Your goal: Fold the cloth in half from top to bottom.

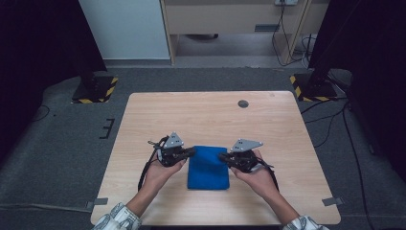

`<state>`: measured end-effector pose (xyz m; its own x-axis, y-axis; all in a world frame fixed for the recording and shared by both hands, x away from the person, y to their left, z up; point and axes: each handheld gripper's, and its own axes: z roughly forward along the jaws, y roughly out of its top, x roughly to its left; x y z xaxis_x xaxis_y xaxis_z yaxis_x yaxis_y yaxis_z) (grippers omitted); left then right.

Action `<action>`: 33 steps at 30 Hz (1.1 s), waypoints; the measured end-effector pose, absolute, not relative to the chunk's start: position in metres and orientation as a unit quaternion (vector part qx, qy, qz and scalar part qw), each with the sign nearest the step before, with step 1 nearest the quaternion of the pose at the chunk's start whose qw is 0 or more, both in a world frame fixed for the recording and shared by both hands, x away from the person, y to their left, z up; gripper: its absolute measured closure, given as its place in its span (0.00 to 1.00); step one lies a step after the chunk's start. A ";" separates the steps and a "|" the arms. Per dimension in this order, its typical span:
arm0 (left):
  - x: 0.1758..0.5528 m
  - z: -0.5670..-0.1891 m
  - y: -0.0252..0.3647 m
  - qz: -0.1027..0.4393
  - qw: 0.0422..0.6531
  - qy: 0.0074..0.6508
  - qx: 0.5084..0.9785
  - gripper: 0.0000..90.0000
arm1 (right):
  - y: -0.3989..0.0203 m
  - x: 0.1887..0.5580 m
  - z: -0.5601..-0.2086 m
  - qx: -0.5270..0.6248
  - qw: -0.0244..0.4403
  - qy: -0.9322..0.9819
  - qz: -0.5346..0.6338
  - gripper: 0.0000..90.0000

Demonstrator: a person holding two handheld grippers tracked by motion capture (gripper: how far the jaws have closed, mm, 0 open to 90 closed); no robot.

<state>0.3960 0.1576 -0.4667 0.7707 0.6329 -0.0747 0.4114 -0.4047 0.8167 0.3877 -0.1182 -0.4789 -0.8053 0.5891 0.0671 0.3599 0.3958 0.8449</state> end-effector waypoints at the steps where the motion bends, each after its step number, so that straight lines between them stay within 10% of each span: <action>1: 0.396 -0.467 0.158 0.125 0.445 0.315 0.829 0.95 | -0.118 0.388 -0.479 0.288 0.121 0.827 0.468 0.93; 33: 0.368 -0.485 0.163 0.081 0.441 0.305 0.840 0.93 | -0.130 0.360 -0.490 0.280 0.103 0.832 0.469 0.87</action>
<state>0.3683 0.1634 -0.4854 0.8009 0.5838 -0.1330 0.4416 -0.4258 0.7898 0.3596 -0.1296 -0.4896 -0.8221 0.5618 0.0917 0.3695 0.4041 0.8368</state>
